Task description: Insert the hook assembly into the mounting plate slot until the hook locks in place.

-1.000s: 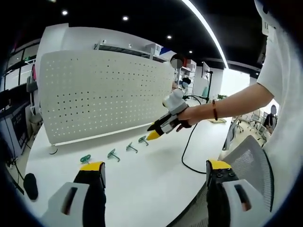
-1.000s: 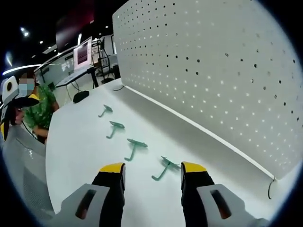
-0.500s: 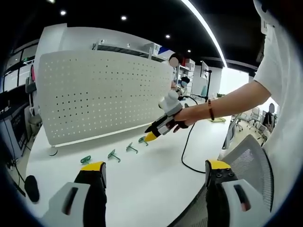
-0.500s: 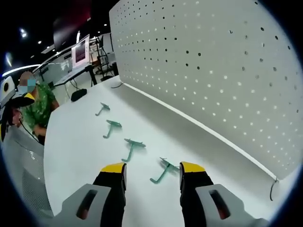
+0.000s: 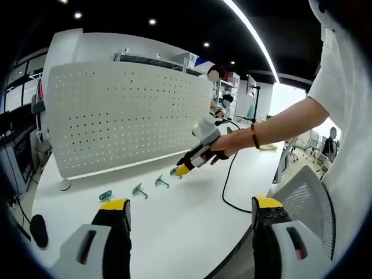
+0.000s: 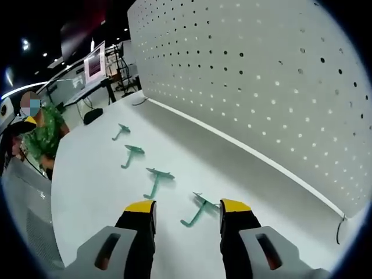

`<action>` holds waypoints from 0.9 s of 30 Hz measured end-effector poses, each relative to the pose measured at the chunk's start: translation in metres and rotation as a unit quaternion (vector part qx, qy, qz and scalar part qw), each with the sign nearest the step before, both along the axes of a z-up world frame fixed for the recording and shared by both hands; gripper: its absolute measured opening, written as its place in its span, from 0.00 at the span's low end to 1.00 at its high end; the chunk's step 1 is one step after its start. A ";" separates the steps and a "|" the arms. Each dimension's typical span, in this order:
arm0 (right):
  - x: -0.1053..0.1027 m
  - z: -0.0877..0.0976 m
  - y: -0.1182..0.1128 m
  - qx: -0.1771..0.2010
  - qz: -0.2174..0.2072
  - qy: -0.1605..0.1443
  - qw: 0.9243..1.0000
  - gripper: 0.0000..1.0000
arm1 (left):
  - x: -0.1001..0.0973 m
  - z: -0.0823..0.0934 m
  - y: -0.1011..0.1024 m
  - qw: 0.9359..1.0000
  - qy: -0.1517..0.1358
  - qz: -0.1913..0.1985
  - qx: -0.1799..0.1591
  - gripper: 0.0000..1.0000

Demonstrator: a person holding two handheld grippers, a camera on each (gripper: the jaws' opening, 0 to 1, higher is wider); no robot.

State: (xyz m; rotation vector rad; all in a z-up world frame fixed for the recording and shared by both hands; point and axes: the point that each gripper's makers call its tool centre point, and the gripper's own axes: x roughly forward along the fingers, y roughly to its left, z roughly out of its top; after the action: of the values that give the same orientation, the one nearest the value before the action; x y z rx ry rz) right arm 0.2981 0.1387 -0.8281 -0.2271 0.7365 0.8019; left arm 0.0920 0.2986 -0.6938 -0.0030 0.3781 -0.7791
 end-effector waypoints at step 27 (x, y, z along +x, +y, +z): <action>-0.006 -0.008 -0.002 -0.021 -0.008 0.023 0.999 0.19 | -0.001 0.000 0.004 1.000 0.002 0.010 -0.015 0.86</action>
State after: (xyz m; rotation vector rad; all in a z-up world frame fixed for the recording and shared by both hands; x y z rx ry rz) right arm 0.2920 0.1372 -0.8362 -0.2404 0.7979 0.7798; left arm 0.0910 0.3022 -0.6940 -0.0360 0.3688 -0.7648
